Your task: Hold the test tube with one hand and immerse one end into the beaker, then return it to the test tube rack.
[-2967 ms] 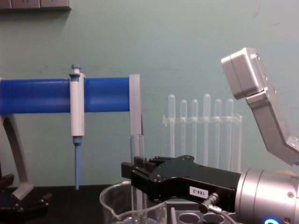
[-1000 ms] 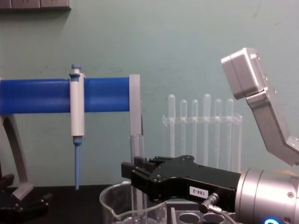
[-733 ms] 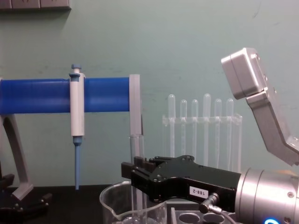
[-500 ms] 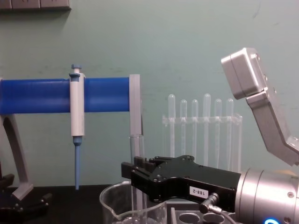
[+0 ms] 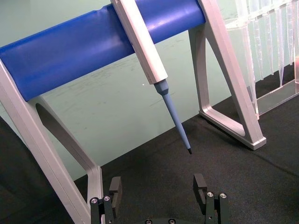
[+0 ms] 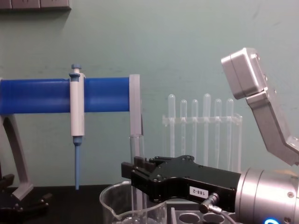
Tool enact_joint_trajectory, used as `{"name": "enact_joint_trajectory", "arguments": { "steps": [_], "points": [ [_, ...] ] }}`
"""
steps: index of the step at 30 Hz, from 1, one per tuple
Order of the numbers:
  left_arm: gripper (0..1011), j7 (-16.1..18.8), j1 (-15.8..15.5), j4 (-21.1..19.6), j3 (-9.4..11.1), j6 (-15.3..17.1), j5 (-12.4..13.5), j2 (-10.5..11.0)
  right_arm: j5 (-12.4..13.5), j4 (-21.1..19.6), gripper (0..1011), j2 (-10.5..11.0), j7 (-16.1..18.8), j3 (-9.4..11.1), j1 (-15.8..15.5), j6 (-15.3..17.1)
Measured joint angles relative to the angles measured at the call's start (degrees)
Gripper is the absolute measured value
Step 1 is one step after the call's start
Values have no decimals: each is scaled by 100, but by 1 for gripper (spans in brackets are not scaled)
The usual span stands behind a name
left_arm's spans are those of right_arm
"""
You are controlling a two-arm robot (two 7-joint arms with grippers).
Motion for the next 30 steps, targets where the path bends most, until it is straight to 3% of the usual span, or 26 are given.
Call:
{"name": "enact_joint_trajectory", "arguments": {
  "steps": [11, 15, 25, 30],
  "points": [
    [1000, 0, 0, 0, 0, 0, 0, 0, -2, -3, 225, 0, 0, 2, -2, 0],
    [1000, 0, 0, 0, 0, 0, 0, 0, -10, -217, 225, 42, 0, 60, -26, 15],
    [1000, 0, 0, 0, 0, 0, 0, 0, 6, -1403, 225, 349, -103, 346, -147, 230],
    [1000, 0, 0, 0, 0, 0, 0, 0, 160, -2054, 225, 602, -219, 644, -406, 248]
  ]
}}
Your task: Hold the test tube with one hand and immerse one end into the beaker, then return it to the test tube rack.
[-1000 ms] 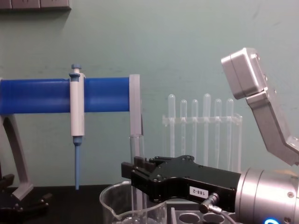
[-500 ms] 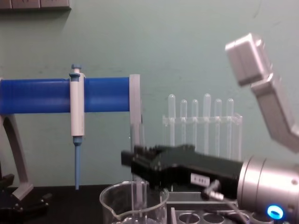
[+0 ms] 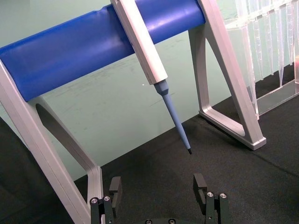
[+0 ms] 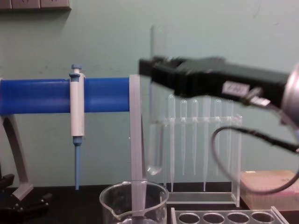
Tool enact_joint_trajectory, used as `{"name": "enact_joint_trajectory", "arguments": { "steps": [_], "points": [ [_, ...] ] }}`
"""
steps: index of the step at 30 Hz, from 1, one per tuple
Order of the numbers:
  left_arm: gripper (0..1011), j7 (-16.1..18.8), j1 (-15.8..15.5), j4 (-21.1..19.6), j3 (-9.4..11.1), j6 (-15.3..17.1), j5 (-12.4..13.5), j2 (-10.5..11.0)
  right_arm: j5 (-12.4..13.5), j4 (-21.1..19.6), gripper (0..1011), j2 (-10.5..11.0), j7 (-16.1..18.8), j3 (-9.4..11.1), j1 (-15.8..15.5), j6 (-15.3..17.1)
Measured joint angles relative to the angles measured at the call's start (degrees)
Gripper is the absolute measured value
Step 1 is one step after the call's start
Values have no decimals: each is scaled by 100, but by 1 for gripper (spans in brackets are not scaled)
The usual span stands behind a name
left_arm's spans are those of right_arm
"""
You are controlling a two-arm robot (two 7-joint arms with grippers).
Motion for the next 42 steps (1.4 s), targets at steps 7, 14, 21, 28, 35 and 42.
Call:
{"name": "enact_joint_trajectory", "arguments": {
  "steps": [7, 14, 21, 28, 35, 42],
  "points": [
    [1000, 0, 0, 0, 0, 0, 0, 0, 58, -588, 225, 379, -281, 425, -589, 30],
    [1000, 0, 0, 0, 0, 0, 0, 0, 10, -512, 225, 509, -447, 742, -1183, -182],
    [1000, 0, 0, 0, 0, 0, 0, 0, -106, -154, 225, 363, -442, 774, -1263, -440],
    [1000, 0, 0, 0, 0, 0, 0, 0, -187, 207, 225, 185, -338, 766, -1200, -643],
    [1000, 0, 0, 0, 0, 0, 0, 0, -221, 454, 225, 56, -274, 741, -1156, -708],
    [1000, 0, 0, 0, 0, 0, 0, 0, -254, 611, 225, -13, -243, 740, -1170, -789]
  ]
}}
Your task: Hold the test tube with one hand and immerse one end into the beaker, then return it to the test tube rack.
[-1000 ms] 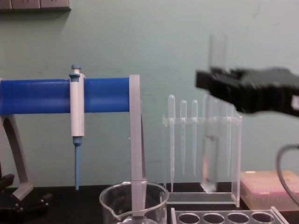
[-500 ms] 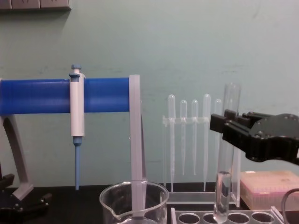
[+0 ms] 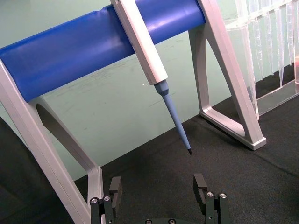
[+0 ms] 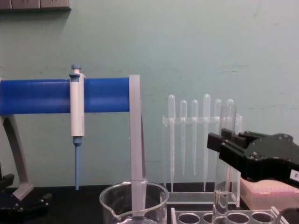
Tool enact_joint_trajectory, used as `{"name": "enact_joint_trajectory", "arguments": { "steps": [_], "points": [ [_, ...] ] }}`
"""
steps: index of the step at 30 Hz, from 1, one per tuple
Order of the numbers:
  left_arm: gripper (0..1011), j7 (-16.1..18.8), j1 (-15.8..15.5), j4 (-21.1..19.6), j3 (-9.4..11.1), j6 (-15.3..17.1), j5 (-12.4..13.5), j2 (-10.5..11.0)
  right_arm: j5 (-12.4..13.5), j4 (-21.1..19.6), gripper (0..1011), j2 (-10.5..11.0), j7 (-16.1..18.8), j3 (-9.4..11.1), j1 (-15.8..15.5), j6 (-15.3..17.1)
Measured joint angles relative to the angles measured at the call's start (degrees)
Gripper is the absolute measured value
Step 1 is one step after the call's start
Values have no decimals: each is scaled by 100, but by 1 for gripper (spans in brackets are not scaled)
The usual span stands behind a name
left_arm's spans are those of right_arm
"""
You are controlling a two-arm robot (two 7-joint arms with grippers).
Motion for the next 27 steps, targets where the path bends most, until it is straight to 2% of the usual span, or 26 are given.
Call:
{"name": "enact_joint_trajectory", "arguments": {
  "steps": [21, 25, 27],
  "points": [
    [1000, 0, 0, 0, 0, 0, 0, 0, -204, 483, 225, -78, 130, -165, 110, 19],
    [1000, 0, 0, 0, 0, 0, 0, 0, -216, 503, 299, -80, 128, -172, 115, 65],
    [1000, 0, 0, 0, 0, 0, 0, 0, -216, 496, 396, -83, 124, -170, 108, 88]
  ]
}}
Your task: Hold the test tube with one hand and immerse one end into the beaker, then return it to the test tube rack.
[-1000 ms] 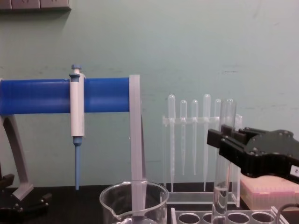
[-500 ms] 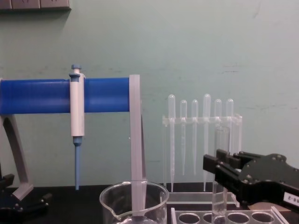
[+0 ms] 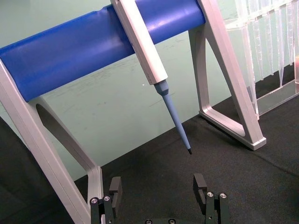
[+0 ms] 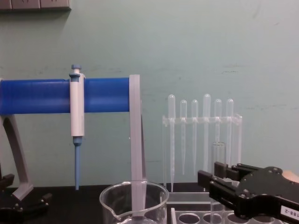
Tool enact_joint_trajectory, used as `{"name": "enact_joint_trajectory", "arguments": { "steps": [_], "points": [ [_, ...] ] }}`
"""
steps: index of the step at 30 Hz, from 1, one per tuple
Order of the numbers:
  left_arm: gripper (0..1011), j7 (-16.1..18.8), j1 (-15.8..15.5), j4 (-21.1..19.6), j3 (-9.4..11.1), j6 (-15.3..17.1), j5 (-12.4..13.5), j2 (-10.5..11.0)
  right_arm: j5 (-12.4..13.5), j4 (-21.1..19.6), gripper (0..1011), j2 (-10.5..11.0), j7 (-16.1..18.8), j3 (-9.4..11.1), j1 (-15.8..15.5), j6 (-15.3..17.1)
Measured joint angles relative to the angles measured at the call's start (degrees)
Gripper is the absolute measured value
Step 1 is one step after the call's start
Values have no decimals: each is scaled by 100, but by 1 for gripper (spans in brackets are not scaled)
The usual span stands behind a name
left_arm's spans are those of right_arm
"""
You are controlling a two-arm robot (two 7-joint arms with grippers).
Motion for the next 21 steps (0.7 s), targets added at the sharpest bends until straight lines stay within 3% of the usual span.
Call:
{"name": "enact_joint_trajectory", "arguments": {
  "steps": [5, 13, 17, 21],
  "points": [
    [1000, 0, 0, 0, 0, 0, 0, 0, -6, -92, 511, 15, -32, 15, -47, 47],
    [1000, 0, 0, 0, 0, 0, 0, 0, -38, -661, 795, 187, -300, 192, -515, 360],
    [1000, 0, 0, 0, 0, 0, 0, 0, -65, -1046, 889, 319, -454, 354, -829, 577],
    [1000, 0, 0, 0, 0, 0, 0, 0, -100, -1499, 995, 453, -676, 683, -1269, 673]
  ]
}}
